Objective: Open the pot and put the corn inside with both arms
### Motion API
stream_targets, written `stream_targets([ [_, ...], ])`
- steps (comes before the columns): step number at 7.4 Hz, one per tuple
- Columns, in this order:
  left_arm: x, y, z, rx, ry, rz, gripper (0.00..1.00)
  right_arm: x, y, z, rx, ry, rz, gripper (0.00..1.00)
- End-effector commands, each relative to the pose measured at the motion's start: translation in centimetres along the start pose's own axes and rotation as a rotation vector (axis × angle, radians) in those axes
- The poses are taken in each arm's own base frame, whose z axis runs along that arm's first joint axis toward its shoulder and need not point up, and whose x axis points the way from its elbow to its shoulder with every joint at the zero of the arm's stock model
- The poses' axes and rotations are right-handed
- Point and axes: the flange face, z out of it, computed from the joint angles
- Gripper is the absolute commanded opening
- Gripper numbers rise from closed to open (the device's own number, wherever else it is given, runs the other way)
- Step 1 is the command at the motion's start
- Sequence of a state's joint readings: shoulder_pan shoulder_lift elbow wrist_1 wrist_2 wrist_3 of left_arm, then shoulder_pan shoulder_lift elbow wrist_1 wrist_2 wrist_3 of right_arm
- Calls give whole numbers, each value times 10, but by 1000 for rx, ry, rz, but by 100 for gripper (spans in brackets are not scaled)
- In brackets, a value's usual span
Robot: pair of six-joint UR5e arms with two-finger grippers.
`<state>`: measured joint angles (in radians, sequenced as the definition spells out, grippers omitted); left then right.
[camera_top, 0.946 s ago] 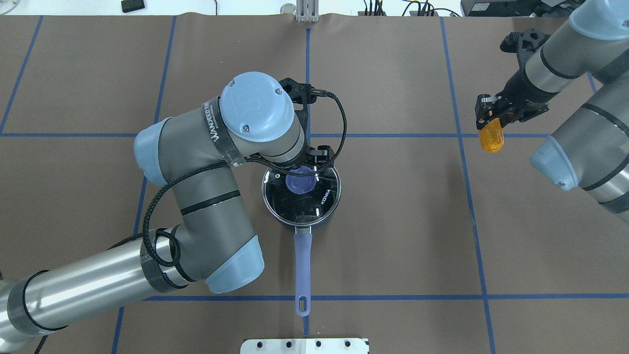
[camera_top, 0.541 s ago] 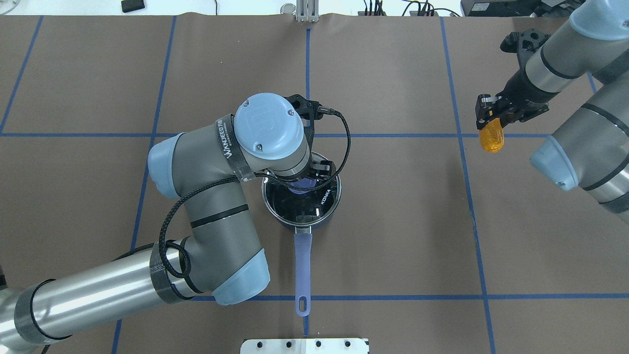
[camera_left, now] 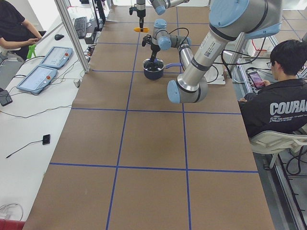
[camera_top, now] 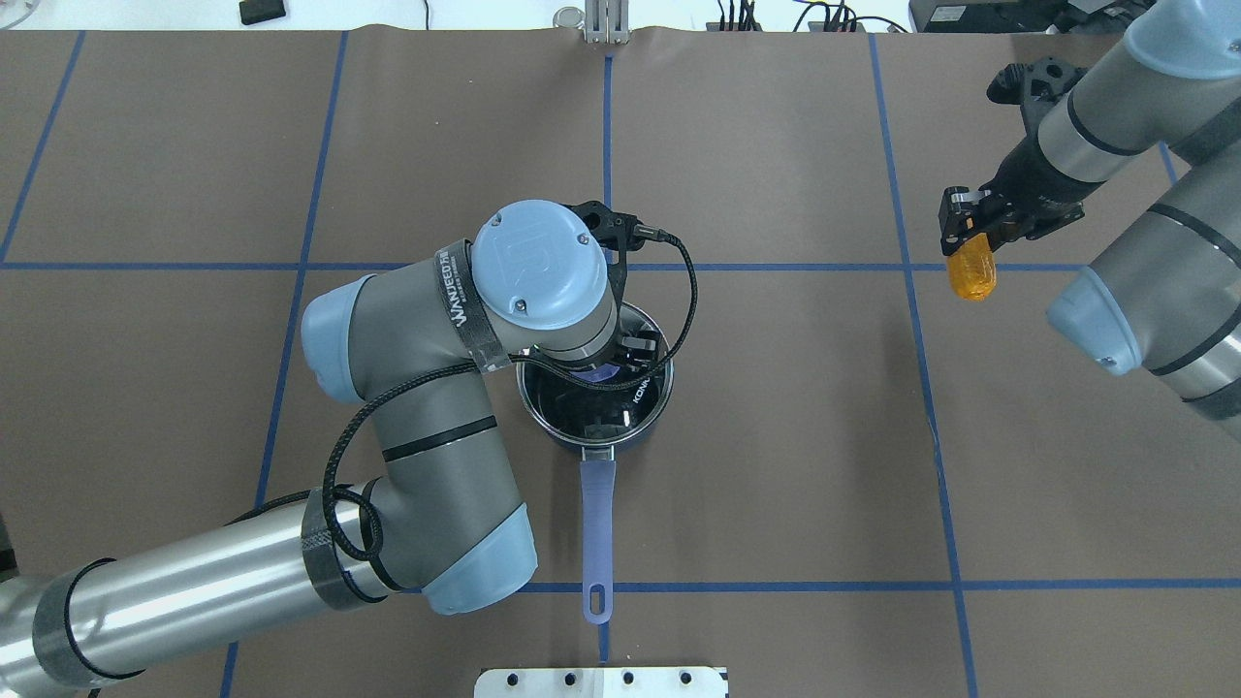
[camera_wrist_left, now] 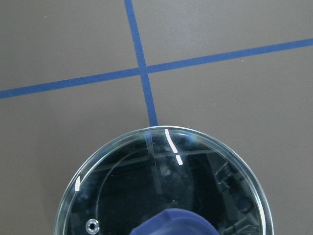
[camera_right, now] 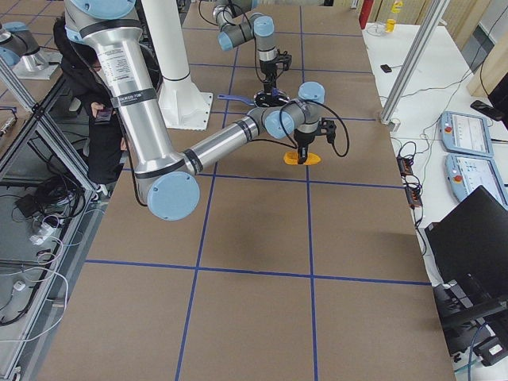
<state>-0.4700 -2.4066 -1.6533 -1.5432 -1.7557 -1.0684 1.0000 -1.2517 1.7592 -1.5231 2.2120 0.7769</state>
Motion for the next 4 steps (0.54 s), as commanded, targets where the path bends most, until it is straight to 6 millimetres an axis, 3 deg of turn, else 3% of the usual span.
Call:
stream_targets([
  [1,-1,1,2,-3,-3,10,81,-1,0,-1,1,-1,-2,42],
  [4,-1,1,3,-7,-4,23,71,-1,0,-1,1,-1,0,42],
])
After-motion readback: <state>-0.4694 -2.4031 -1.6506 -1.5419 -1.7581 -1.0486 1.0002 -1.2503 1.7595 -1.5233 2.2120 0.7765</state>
